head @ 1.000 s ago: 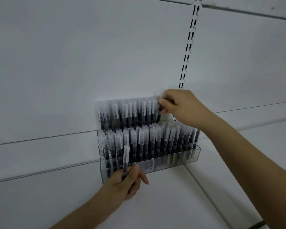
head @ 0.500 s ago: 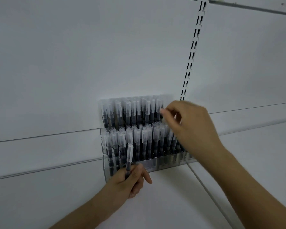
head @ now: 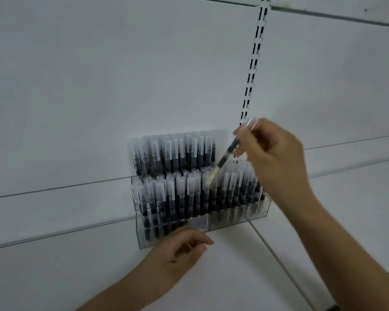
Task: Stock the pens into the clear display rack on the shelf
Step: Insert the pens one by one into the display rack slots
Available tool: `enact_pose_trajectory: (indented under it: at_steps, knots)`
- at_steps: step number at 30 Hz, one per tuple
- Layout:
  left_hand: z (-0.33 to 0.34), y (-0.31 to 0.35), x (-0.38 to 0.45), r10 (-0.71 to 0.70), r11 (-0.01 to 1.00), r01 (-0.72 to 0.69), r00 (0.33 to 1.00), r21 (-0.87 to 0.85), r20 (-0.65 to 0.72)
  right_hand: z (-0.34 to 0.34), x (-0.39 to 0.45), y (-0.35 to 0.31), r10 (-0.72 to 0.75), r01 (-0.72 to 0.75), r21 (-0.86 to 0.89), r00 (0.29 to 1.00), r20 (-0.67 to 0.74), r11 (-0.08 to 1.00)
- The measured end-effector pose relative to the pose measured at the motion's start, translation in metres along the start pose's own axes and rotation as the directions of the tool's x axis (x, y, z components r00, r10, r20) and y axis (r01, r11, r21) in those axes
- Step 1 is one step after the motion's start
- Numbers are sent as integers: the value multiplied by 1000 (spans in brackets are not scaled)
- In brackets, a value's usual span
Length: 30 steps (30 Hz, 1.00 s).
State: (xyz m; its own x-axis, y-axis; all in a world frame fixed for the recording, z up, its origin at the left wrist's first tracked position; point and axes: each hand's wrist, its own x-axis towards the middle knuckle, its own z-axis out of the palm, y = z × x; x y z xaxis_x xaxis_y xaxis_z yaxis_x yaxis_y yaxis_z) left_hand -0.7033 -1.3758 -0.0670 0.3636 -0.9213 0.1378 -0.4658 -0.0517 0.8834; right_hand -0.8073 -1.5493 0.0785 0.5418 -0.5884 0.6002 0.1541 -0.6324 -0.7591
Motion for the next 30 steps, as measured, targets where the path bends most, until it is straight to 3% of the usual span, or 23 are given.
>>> enact_pose_trajectory:
  at_steps: [3, 7, 13, 18, 22, 26, 30]
  knots:
    - [2, 6, -3, 139, 933, -166, 985, 318, 107, -12, 24, 4, -69, 62, -73, 992, -102, 995]
    - [7, -7, -6, 120, 772, -260, 956, 580, 269, -7, 41, 17, -47, 46, -128, 999, -8, 991]
    - [6, -11, -5, 117, 771, -247, 961, 586, 252, 9, 54, 26, -76, 133, -285, 976, 203, 949]
    - [6, -12, -6, 113, 786, -238, 963, 570, 246, 4, 60, 26, -30, 117, -346, 968, 248, 931]
    - [5, -13, -5, 123, 792, -244, 962, 559, 245, 12, 50, 36, 74, 169, -505, 902, 426, 846]
    - [5, -13, -5, 127, 795, -248, 960, 553, 249, 19, 46, 42, 40, 200, -560, 922, 386, 804]
    - [4, -9, -4, 130, 806, -252, 958, 536, 255, 14, 47, 42, 138, 170, -662, 912, 387, 730]
